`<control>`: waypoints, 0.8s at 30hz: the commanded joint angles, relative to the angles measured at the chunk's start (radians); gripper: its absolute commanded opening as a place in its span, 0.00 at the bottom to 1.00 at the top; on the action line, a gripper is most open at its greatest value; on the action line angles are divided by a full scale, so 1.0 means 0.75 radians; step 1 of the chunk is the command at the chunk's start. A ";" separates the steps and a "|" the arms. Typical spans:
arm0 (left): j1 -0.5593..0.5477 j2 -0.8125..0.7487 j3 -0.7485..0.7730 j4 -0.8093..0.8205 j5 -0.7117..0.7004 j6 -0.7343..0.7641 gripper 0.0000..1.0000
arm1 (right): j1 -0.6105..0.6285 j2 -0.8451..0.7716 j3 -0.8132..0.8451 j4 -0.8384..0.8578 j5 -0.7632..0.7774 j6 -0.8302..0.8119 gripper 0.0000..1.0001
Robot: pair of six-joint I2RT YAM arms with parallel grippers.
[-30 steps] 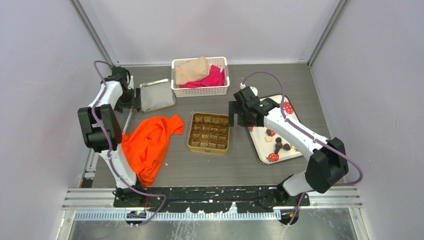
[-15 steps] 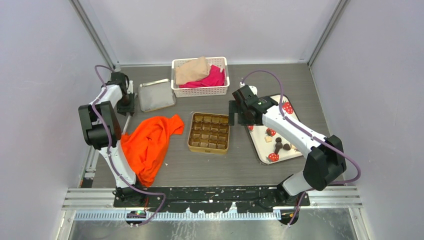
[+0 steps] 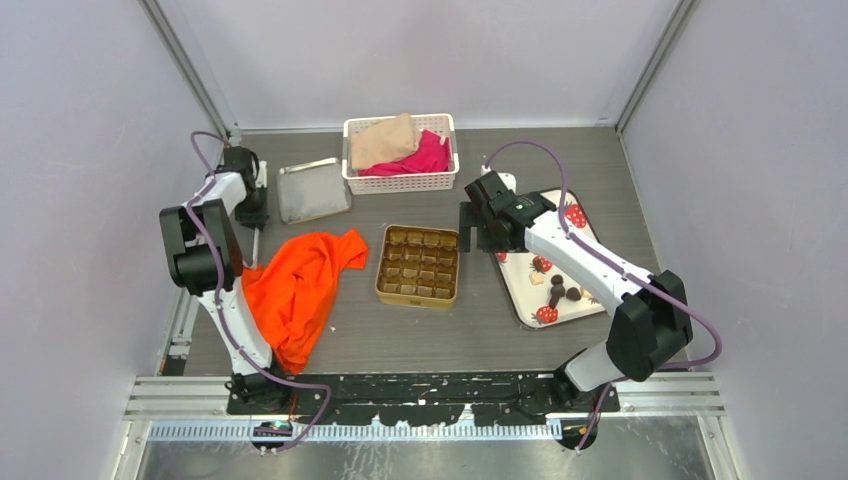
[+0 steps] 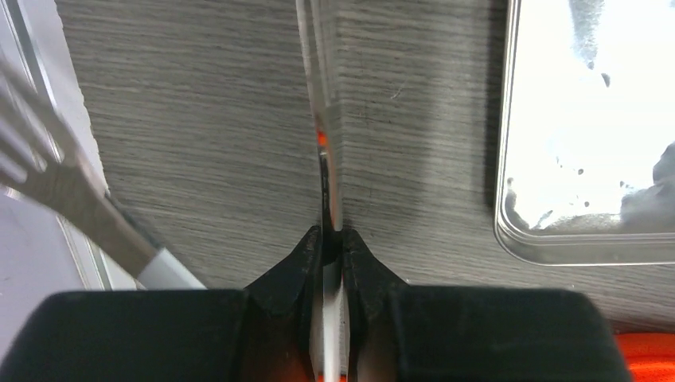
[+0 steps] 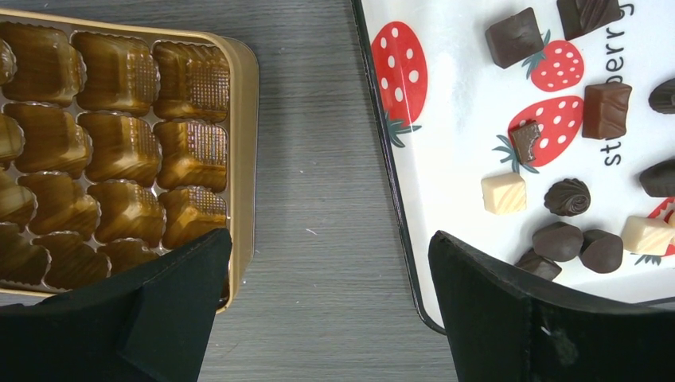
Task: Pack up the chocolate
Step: Pick up the clamp at the center of the board, then move the packing box to the center of the board.
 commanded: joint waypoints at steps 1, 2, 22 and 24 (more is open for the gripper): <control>0.007 -0.013 0.018 0.074 -0.061 0.037 0.11 | 0.008 -0.028 0.041 -0.011 0.031 0.022 1.00; 0.008 -0.029 0.031 0.077 -0.081 0.049 0.09 | 0.006 -0.029 0.042 -0.012 0.033 0.025 1.00; -0.755 -0.553 0.340 -0.458 -0.190 -0.037 0.00 | 0.008 -0.082 -0.120 0.028 -0.019 0.065 0.99; -0.881 -0.603 0.288 -0.464 -0.172 -0.113 0.00 | 0.015 -0.127 -0.191 0.062 -0.082 0.038 0.99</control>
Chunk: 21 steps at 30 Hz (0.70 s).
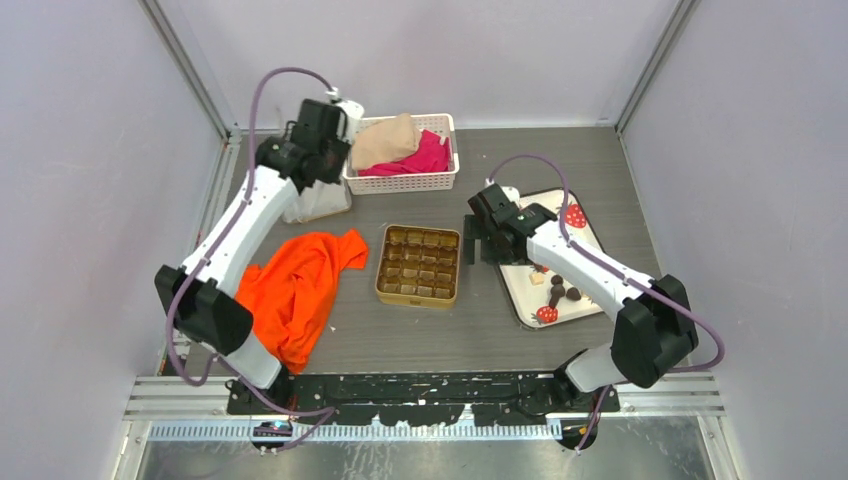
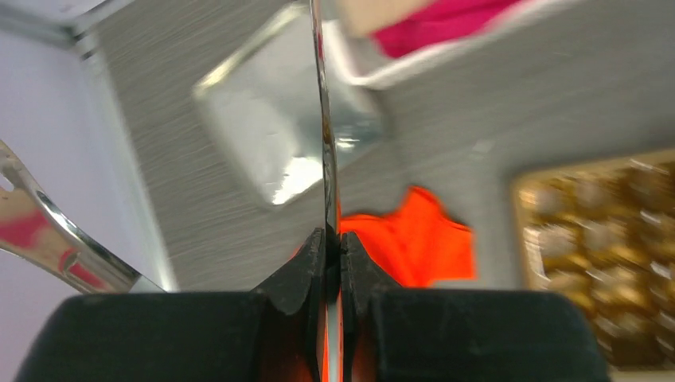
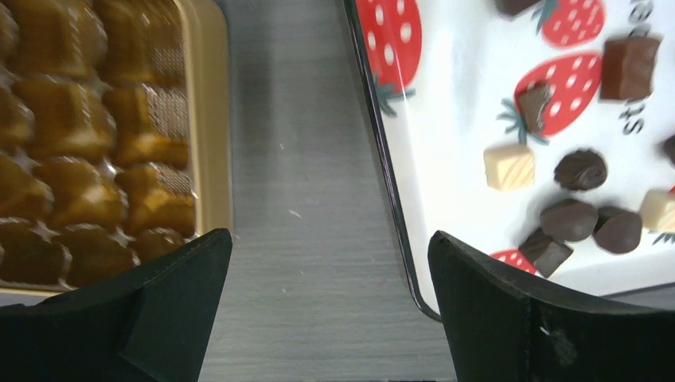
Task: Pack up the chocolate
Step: Move the packing box to the center of the board.
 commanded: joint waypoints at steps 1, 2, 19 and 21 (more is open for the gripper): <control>-0.221 -0.112 -0.088 -0.142 0.066 -0.181 0.00 | 0.027 -0.119 -0.132 0.066 -0.113 -0.021 0.99; -0.285 -0.137 -0.114 -0.128 0.086 -0.218 0.00 | 0.048 -0.150 -0.161 0.083 -0.135 -0.043 0.98; -0.374 -0.200 -0.114 -0.120 0.015 -0.424 0.00 | 0.388 0.076 -0.262 0.377 -0.309 -0.197 0.97; -0.374 -0.215 -0.122 -0.117 0.024 -0.437 0.00 | 0.388 0.147 -0.221 0.416 -0.275 -0.204 0.96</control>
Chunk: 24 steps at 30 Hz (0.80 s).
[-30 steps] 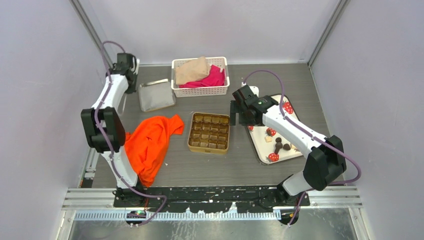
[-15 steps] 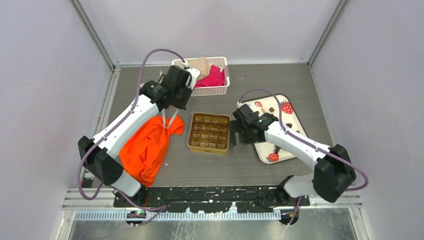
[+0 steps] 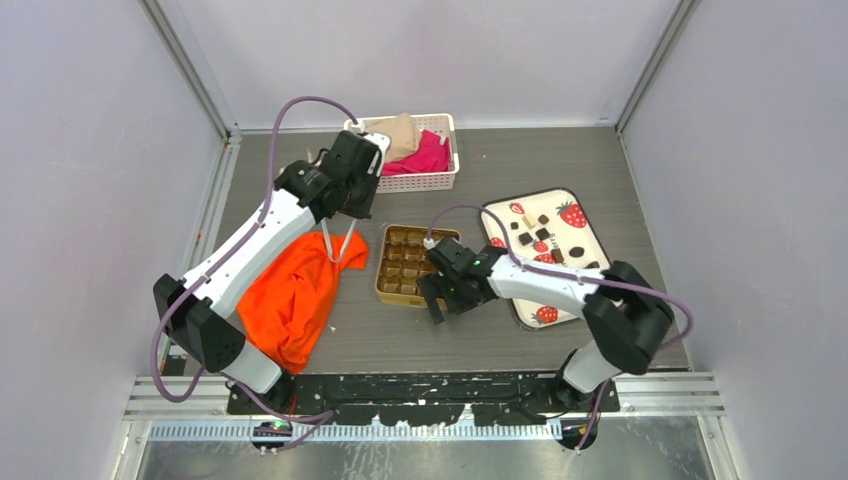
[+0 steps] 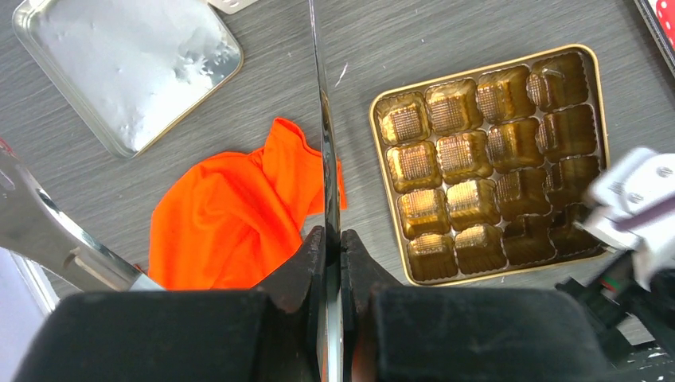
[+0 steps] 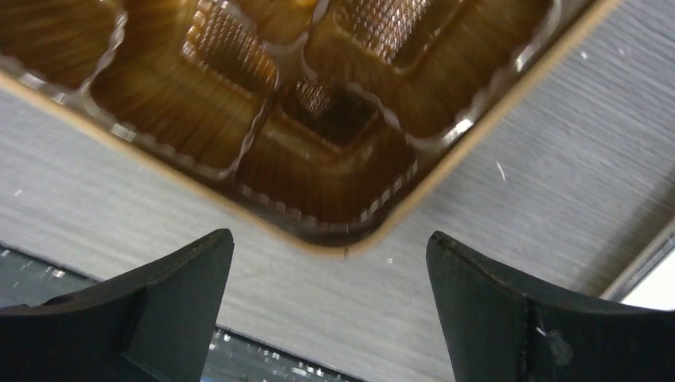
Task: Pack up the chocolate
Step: Move the packing box to the center of the board.
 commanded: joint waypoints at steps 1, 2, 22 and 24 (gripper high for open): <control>0.006 -0.079 0.050 0.019 -0.020 -0.054 0.00 | 0.005 0.126 0.117 0.142 0.049 -0.038 0.97; 0.007 -0.084 0.045 0.017 -0.022 -0.054 0.00 | 0.005 0.155 0.141 0.153 0.064 -0.039 0.97; -0.011 -0.052 0.073 -0.043 0.052 -0.013 0.00 | -0.101 0.324 0.315 0.199 0.301 0.256 0.98; -0.041 -0.039 0.089 -0.050 0.043 0.008 0.00 | -0.101 0.251 0.300 0.195 0.235 0.221 0.99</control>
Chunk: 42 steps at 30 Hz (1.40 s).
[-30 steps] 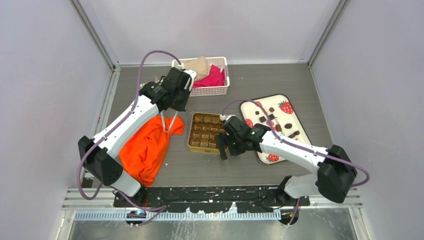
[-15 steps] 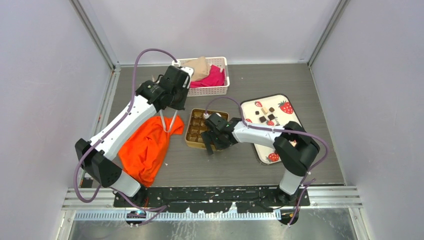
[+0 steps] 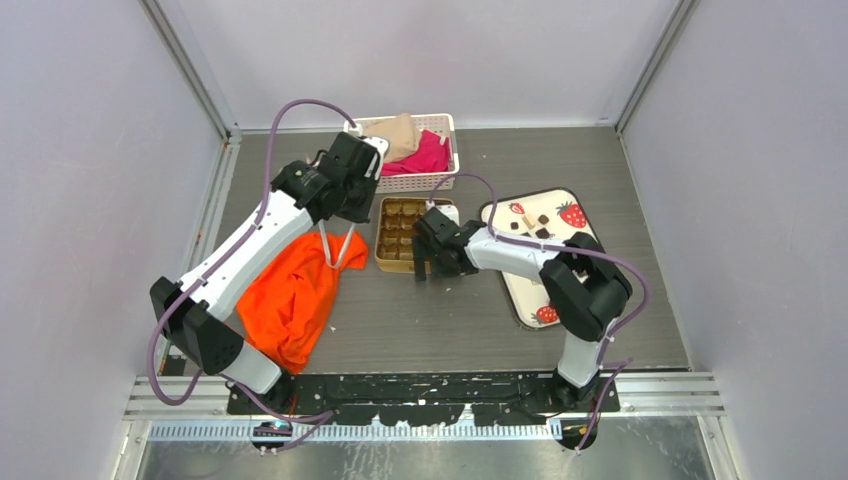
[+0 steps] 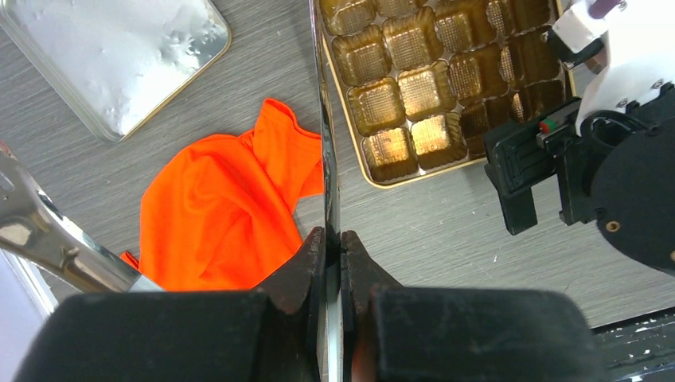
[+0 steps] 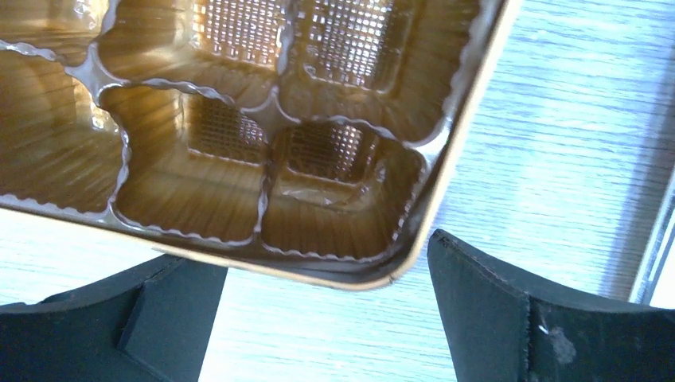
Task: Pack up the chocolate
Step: Move the packing box to the center of the board, then place the clamp at the center of the board.
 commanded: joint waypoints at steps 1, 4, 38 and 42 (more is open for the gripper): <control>-0.054 -0.005 0.096 0.010 0.001 0.049 0.00 | 0.001 -0.210 -0.022 0.023 -0.035 -0.007 0.99; -0.131 0.033 0.128 -0.010 -0.016 0.054 0.00 | 0.005 -0.437 -0.073 -0.060 -0.035 -0.021 1.00; -0.814 0.651 0.129 0.278 0.403 0.034 0.00 | -0.875 -1.045 -0.073 -0.709 0.394 0.202 1.00; -0.814 0.700 0.163 0.273 0.339 0.056 0.00 | -0.878 -1.052 -0.069 -0.716 0.393 0.193 1.00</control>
